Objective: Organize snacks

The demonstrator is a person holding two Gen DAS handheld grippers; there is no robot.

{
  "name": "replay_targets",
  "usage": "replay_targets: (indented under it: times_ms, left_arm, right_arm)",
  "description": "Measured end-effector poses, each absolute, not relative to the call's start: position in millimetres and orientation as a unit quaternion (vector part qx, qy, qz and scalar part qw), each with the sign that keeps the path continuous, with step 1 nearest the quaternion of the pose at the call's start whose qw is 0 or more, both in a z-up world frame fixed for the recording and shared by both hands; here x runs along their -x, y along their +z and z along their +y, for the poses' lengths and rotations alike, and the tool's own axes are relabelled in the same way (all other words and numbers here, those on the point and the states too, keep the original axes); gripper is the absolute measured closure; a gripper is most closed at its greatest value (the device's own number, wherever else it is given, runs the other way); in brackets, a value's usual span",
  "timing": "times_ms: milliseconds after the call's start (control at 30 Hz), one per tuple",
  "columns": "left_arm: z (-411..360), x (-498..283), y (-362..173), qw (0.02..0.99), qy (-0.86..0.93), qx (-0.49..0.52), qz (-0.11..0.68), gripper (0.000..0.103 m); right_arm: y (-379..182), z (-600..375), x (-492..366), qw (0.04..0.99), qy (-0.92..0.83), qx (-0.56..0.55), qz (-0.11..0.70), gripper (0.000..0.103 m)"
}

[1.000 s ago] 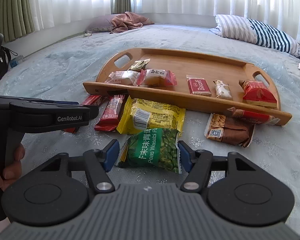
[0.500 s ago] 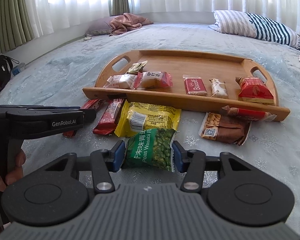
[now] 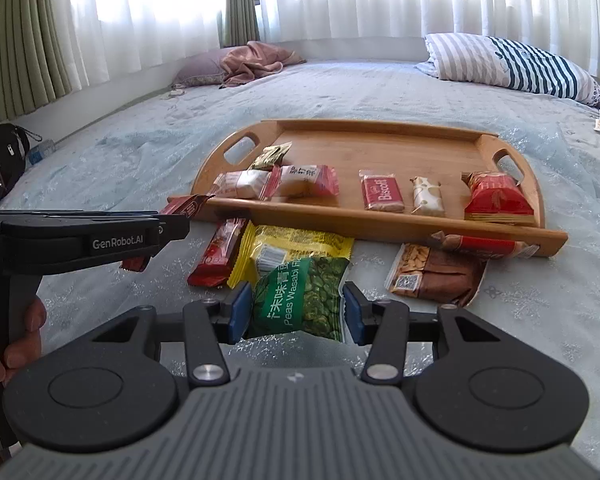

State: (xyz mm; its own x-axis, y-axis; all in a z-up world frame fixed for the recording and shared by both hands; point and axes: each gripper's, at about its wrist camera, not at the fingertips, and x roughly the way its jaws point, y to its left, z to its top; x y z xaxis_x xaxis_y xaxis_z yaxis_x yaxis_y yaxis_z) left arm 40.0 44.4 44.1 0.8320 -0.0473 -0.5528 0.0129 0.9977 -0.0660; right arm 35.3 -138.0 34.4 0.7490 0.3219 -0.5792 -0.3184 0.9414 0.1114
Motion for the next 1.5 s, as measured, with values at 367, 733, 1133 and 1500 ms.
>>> replay_targets:
  times_ms: [367,733,1133,1500]
  left_arm:
    - [38.4,-41.0,56.3,0.960,-0.031,0.036,0.277,0.080]
    - [23.2,-58.2,71.0,0.966,-0.054,0.027,0.253,0.080]
    - [-2.6,-99.5,75.0,0.966,-0.079,0.022,0.245,0.080]
    - [9.5,-98.7,50.0,0.949,-0.074,0.024,0.307,0.062]
  right_arm:
    - [47.6,-148.5,-33.8,0.943,0.160,-0.013,0.290,0.051]
    - [58.9,-162.6,-50.5,0.952,0.140,-0.028,0.272,0.051]
    - [66.2,-197.1,-88.7,0.961,0.088,-0.043,0.257,0.050]
    - [60.0,-214.5,-117.7,0.960,0.076,-0.049,0.265,0.050]
